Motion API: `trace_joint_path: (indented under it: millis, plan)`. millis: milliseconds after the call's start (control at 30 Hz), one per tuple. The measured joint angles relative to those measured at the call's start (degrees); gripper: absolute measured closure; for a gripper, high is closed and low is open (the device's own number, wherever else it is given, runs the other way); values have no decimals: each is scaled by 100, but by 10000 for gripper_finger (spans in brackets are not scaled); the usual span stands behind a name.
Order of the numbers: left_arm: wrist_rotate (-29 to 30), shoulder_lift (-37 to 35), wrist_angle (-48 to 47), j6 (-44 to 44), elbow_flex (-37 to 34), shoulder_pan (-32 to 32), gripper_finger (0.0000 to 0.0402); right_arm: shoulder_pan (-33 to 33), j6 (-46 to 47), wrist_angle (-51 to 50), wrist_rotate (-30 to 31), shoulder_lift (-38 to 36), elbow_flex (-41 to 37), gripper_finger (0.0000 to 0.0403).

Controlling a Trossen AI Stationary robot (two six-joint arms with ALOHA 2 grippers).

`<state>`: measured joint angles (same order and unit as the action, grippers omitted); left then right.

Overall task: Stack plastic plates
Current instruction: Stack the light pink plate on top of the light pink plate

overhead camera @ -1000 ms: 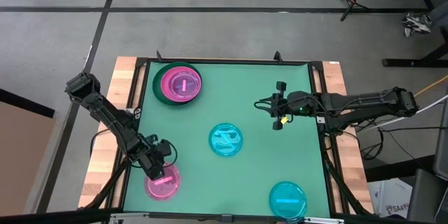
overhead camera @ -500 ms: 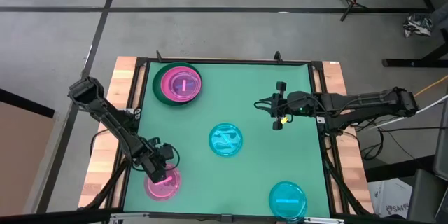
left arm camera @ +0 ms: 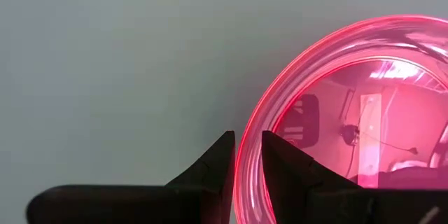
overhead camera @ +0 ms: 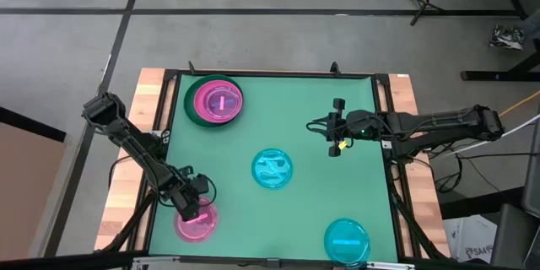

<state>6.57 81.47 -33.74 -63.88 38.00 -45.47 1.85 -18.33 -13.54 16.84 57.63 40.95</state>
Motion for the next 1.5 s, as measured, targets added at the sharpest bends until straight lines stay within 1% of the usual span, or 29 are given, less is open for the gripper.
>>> trace_joint_path:
  millis: [233, 333, 533, 800, 1100, 1500]
  plan:
    - [78, 0, -6, 2, 0, 0, 338, 2, 0, -1, 0, 0, 0, 292]
    - [79, 0, -6, 4, 0, 0, 351, 0, 0, 0, 0, 0, 0, 292]
    - [79, -5, -2, -3, 0, 0, 393, 0, 0, -1, 0, 0, 0, 292]
    - [109, -7, 101, -39, 0, 18, 400, 2, 0, 0, 0, 0, 0, 292]
    - [600, -7, 460, -315, 0, 191, 401, 0, 2, 0, 0, 0, 0, 292]
    - [1300, -7, 810, -310, 0, 663, 401, 0, 1, 0, 0, 0, 0, 292]
